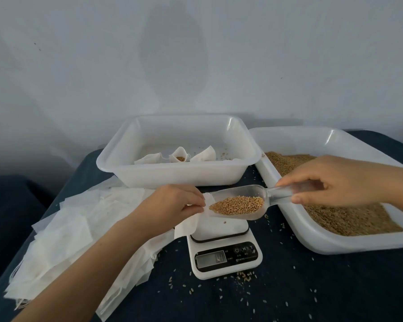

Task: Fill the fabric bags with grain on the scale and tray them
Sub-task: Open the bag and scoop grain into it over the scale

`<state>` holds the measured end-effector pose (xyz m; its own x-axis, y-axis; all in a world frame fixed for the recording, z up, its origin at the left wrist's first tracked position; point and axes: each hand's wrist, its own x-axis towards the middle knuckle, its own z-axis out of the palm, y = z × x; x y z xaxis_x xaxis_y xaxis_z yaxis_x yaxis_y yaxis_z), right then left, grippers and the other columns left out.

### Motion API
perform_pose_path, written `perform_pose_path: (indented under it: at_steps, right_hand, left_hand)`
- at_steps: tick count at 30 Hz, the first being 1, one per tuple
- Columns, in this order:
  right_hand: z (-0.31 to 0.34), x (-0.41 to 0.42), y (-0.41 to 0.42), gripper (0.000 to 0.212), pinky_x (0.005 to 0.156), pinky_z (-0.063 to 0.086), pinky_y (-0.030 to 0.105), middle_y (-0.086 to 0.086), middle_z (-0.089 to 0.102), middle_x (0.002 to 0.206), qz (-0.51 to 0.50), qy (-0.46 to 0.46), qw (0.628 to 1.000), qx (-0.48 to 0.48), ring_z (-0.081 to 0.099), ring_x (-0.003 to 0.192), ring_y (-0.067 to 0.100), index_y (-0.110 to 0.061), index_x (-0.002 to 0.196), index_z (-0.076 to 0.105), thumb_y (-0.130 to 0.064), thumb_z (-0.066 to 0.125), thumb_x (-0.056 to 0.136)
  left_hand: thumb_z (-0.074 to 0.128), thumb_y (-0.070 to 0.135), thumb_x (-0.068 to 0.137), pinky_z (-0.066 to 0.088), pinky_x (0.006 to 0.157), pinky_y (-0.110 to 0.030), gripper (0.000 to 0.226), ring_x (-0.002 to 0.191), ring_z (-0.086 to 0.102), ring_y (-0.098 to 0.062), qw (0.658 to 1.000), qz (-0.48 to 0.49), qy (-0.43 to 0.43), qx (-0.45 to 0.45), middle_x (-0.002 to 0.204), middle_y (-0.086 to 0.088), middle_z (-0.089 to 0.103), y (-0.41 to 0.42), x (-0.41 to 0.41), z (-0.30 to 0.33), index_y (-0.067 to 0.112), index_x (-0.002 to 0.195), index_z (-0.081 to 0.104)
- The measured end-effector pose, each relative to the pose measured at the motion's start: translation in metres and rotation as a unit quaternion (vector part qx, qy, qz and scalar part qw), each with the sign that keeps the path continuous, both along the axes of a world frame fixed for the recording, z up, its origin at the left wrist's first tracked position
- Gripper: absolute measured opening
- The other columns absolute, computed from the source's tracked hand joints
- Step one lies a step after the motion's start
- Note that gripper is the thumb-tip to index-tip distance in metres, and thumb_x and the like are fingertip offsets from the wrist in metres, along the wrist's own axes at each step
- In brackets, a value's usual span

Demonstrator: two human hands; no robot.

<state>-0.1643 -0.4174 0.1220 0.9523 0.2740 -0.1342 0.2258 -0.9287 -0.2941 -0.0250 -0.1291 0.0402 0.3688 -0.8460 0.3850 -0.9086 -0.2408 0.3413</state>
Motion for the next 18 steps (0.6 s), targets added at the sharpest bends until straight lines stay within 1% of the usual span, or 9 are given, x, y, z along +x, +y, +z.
perform_pose_path:
  at_steps: [3,5,7,9,11,14,16,18]
  right_hand:
    - [0.006,0.001,0.002,0.034,0.073,0.046,0.022,-0.025,0.062,0.089,0.002,0.011,1.000,-0.012,0.058,0.076,0.005,-0.051,0.110,0.059,-0.060,0.046,0.080]
    - [0.009,0.001,0.004,0.036,0.070,0.047,0.022,-0.028,0.062,0.091,0.002,0.016,1.000,-0.022,0.058,0.077,0.004,-0.050,0.111,0.060,-0.061,0.046,0.080]
    - [0.012,0.002,0.005,0.037,0.063,0.047,0.021,-0.029,0.062,0.091,0.002,0.026,0.999,-0.031,0.058,0.077,0.003,-0.051,0.111,0.060,-0.063,0.045,0.079]
    - [0.016,0.003,0.006,0.034,0.063,0.048,0.022,-0.025,0.064,0.089,0.001,0.034,0.999,-0.029,0.059,0.074,0.002,-0.057,0.109,0.058,-0.064,0.046,0.078]
    - [0.021,0.004,0.007,0.031,0.070,0.052,0.026,-0.024,0.067,0.091,-0.004,0.038,0.999,-0.020,0.061,0.077,0.001,-0.067,0.106,0.053,-0.066,0.046,0.076]
    - [0.028,0.004,0.008,0.035,0.083,0.054,0.040,-0.023,0.069,0.102,-0.007,0.031,0.999,-0.008,0.066,0.091,0.008,-0.072,0.108,0.048,-0.069,0.048,0.073]
    - [0.030,0.005,0.009,0.035,0.085,0.053,0.044,-0.023,0.069,0.103,-0.003,0.023,1.000,-0.005,0.066,0.094,0.010,-0.074,0.106,0.047,-0.069,0.049,0.072]
    - [0.032,0.005,0.010,0.033,0.087,0.052,0.044,-0.025,0.068,0.103,-0.005,0.019,1.000,-0.001,0.066,0.095,0.010,-0.074,0.103,0.049,-0.068,0.052,0.072]
  left_hand:
    - [0.068,0.013,0.083,0.039,0.081,-0.005,0.012,0.089,0.063,-0.008,1.000,-0.001,0.007,0.000,0.099,0.000,0.071,-0.001,-0.001,-0.001,0.009,0.093,0.075]
    - [0.068,0.013,0.082,0.038,0.082,-0.004,0.013,0.089,0.062,-0.007,1.000,-0.007,0.007,-0.005,0.098,-0.001,0.071,-0.002,-0.002,-0.001,0.009,0.093,0.075]
    - [0.069,0.013,0.082,0.042,0.082,-0.010,0.013,0.089,0.061,-0.006,1.000,-0.010,0.008,-0.011,0.097,-0.001,0.071,-0.004,-0.003,-0.002,0.009,0.092,0.075]
    - [0.069,0.014,0.083,0.045,0.081,-0.016,0.013,0.089,0.061,-0.006,1.000,-0.012,0.011,-0.015,0.097,0.000,0.071,-0.005,-0.003,-0.003,0.010,0.093,0.075]
    - [0.068,0.015,0.083,0.045,0.081,-0.015,0.013,0.089,0.060,-0.005,1.000,-0.016,0.013,-0.018,0.097,0.001,0.071,-0.006,-0.003,-0.003,0.010,0.093,0.075]
    - [0.068,0.016,0.084,0.043,0.081,-0.012,0.014,0.090,0.060,-0.004,1.000,-0.012,0.017,-0.020,0.099,0.002,0.070,-0.007,-0.002,-0.003,0.011,0.095,0.075]
    - [0.067,0.016,0.084,0.044,0.081,-0.013,0.014,0.089,0.061,-0.005,1.000,-0.012,0.018,-0.022,0.099,0.001,0.070,-0.007,-0.002,-0.003,0.011,0.094,0.075]
    - [0.067,0.016,0.084,0.045,0.081,-0.016,0.014,0.089,0.062,-0.007,0.999,-0.015,0.018,-0.023,0.098,0.001,0.071,-0.006,-0.002,-0.003,0.011,0.094,0.075]
